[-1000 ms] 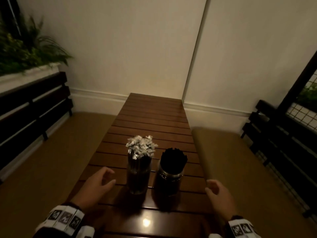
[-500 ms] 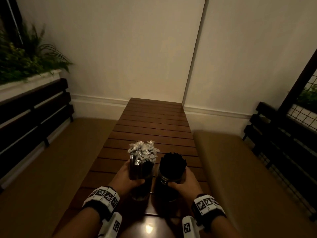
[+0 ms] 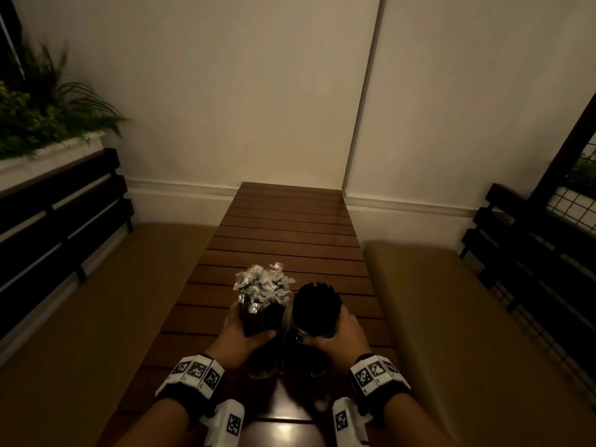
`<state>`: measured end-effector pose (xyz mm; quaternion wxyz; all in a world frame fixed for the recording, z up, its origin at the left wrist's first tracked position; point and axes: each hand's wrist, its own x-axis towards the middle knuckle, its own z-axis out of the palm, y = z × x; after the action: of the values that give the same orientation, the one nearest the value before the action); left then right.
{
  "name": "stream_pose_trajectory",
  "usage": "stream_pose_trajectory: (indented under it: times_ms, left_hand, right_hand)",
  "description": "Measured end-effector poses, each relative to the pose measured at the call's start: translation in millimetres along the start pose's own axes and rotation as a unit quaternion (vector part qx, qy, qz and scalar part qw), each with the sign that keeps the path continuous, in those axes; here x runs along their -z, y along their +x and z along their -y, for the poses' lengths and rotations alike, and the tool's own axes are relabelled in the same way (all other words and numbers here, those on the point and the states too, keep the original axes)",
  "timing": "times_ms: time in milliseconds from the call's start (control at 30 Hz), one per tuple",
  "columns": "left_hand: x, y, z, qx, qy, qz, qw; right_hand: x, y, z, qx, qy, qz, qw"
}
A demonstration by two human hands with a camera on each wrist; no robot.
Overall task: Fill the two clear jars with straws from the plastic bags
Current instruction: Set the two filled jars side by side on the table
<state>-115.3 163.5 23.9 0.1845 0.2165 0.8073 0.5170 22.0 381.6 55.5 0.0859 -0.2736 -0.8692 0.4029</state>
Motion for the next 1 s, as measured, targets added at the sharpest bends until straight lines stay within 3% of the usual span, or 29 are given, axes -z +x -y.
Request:
stream_pose_trajectory:
  times_ms: [267,1000]
  left_hand:
    - [-3.4,32.9,-13.6,0.021,-0.022,-0.014,0.999]
    - [3.0,233.4,15.4,-0.001,-0.011,-0.041,0.999]
  right_hand:
    - [-7.4,38.5,6.7,-0.005,0.031,-0.009,0.999]
    - [-17.9,212.2,11.3,-0.007,0.016,-0.036,0.999]
